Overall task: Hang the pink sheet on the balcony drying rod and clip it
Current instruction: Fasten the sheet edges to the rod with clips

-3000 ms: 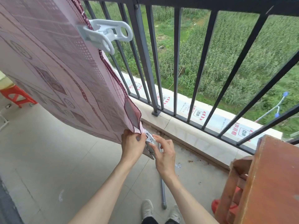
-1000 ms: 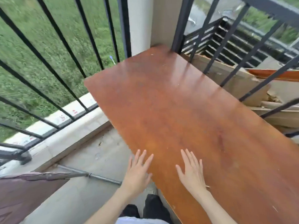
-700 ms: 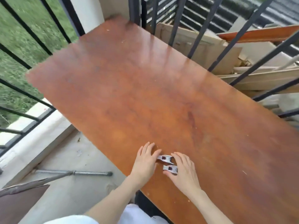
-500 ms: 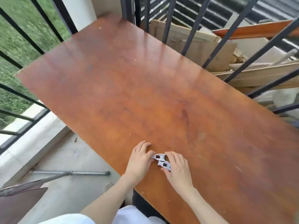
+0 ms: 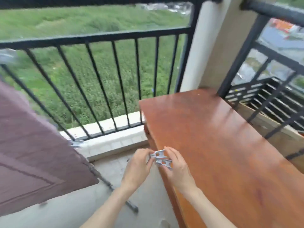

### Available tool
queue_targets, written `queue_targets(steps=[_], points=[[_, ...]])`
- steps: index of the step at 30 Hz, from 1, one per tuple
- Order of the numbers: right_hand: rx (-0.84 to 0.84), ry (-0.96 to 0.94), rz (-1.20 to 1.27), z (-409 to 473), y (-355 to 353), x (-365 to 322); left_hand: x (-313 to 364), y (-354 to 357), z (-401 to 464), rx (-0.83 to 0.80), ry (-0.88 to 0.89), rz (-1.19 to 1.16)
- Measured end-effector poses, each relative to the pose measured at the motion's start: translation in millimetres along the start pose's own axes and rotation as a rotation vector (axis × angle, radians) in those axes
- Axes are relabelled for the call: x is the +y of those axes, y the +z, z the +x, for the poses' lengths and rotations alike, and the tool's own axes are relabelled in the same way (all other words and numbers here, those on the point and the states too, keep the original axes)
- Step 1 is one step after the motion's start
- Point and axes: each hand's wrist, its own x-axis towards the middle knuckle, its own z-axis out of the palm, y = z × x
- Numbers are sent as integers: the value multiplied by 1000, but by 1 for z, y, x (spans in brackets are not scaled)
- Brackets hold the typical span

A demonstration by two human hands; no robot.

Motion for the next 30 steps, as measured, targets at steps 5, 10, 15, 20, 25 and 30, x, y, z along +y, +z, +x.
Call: queue_targets(steps=[5, 10, 15, 20, 25, 30], points=[[-137, -317, 78, 29, 103, -163, -85, -164, -80, 337, -315, -10], [-330, -596, 132, 5, 228, -324, -173, -329, -214, 647, -706, 89], [-561, -798, 169, -20, 326, -478, -225, -443, -328, 957, -881, 111], [-614, -922, 258, -41, 404, -615, -284, -517, -415, 1121, -1020, 103], [-792, -917, 347, -67, 514, -731, -354, -604, -480, 1229, -1130, 111], [-956, -938, 444, -90, 606, -854, -417, -705, -531, 1294, -1204, 73]])
